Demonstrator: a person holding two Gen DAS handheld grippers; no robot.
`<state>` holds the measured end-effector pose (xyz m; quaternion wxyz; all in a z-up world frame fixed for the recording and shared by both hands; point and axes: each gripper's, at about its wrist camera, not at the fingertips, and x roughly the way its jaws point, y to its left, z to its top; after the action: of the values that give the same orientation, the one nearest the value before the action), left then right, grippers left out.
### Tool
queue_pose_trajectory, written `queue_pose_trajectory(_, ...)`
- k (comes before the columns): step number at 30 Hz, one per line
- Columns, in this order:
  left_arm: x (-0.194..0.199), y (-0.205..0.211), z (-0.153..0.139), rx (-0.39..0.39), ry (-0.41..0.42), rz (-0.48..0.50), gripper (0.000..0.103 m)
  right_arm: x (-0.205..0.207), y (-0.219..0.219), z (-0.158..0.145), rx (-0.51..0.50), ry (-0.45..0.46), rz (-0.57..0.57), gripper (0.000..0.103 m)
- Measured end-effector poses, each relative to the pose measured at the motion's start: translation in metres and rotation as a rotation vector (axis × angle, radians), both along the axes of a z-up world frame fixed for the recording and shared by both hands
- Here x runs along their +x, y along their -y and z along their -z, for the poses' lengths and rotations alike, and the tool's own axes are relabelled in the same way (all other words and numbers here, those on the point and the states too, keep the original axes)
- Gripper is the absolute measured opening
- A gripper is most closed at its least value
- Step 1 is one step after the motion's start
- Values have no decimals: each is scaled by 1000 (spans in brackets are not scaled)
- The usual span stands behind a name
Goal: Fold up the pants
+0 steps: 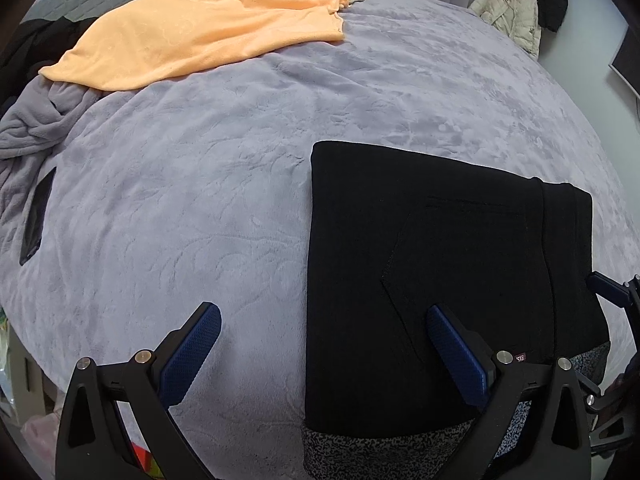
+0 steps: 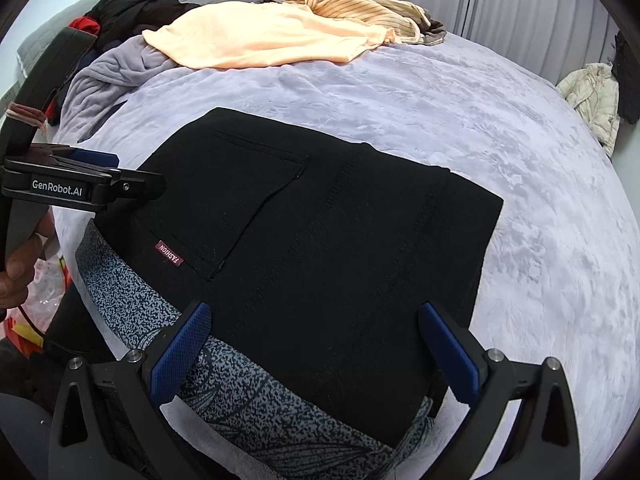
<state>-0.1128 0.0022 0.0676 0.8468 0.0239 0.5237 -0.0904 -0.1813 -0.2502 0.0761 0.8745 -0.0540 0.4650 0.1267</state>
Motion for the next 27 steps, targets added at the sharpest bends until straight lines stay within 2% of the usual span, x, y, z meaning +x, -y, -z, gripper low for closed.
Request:
queue_pose_trajectory(12, -18, -3, -9, 3, 14, -10, 103, -10, 5, -2, -33, -19, -2, 103)
queue_pose_trajectory(18, -25, 13, -23, -9, 44, 59, 103, 4, 8, -22, -9, 31, 14, 103)
queue_pose_trajectory(20, -21, 17, -17, 1, 20, 67, 103, 18, 6, -20, -22, 40, 13, 103)
queue_pose_trajectory(23, -19, 17, -5, -13, -15, 65, 103, 37, 6, -1, -27, -31, 27, 103)
queue_pose_trajectory(27, -26, 10, -5, -54, -40, 85, 103, 25, 14, 2, -3, -24, 28, 103)
